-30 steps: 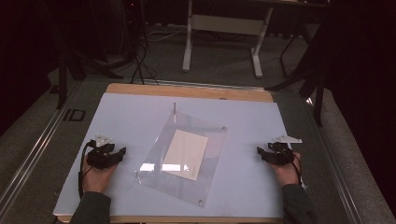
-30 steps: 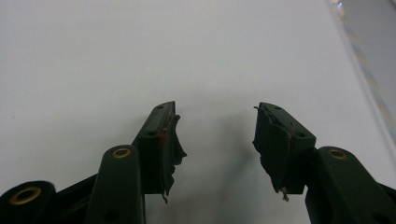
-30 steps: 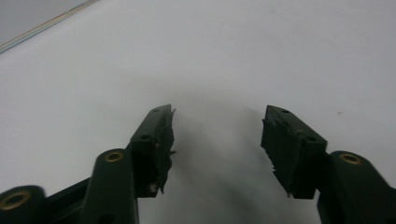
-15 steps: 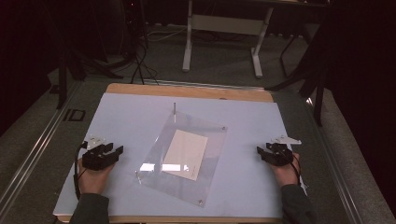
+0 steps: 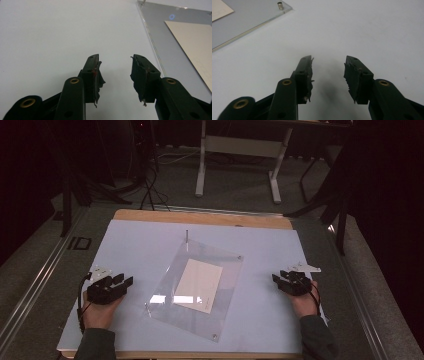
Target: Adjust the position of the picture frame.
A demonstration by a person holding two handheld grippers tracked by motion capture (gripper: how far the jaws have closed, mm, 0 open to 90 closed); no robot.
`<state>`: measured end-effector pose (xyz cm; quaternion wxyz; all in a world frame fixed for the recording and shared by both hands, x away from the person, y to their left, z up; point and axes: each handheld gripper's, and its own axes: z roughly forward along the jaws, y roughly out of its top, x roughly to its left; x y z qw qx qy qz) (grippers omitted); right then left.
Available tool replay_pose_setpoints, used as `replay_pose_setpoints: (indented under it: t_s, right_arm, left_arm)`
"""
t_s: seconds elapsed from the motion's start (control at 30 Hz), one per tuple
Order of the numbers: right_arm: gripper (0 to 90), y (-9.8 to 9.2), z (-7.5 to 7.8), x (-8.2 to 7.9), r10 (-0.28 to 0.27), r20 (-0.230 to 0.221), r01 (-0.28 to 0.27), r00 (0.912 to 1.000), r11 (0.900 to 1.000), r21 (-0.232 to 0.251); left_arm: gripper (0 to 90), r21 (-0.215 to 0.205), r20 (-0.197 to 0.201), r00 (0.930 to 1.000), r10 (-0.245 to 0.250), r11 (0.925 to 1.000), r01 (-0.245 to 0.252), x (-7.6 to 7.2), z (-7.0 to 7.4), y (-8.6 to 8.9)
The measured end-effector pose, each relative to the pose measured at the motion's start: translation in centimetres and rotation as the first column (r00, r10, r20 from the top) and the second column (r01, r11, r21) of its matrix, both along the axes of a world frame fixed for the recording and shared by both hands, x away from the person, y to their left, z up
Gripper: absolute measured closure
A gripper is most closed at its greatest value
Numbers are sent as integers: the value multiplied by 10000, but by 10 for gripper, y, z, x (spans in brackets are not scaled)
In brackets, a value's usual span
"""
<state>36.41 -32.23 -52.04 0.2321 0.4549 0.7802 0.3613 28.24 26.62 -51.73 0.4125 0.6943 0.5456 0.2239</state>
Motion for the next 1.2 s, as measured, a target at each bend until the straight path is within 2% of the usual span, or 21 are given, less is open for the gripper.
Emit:
replay_pose_setpoints:
  t_s: [0.17,0.43,0.67,0.97,1.13,1.2]
  right_arm:
    - [581,8,3,4,307,193,-307,9993,9995,38]
    - [585,26,5,13,734,261,-734,9970,9973,1]
    - [590,40,10,19,1039,369,-1040,9939,9946,6]
    - [590,49,13,26,1316,379,-1320,9906,9912,82]
    - [588,55,13,29,1481,317,-1483,9885,9889,27]
    - [588,57,13,30,1554,339,-1554,9873,9878,1]
  left_arm:
    - [571,164,135,9997,-208,9997,206,-8,2,-4]
    - [559,358,198,9984,-527,9980,520,-14,0,-8]
    - [561,307,291,9975,-641,9975,632,-18,2,-7]
    - [571,235,286,9957,-877,9959,870,-25,5,-8]
    - [579,149,367,9932,-1100,9939,1096,-28,7,-10]
    - [579,249,413,9908,-1292,9914,1282,-30,7,-11]
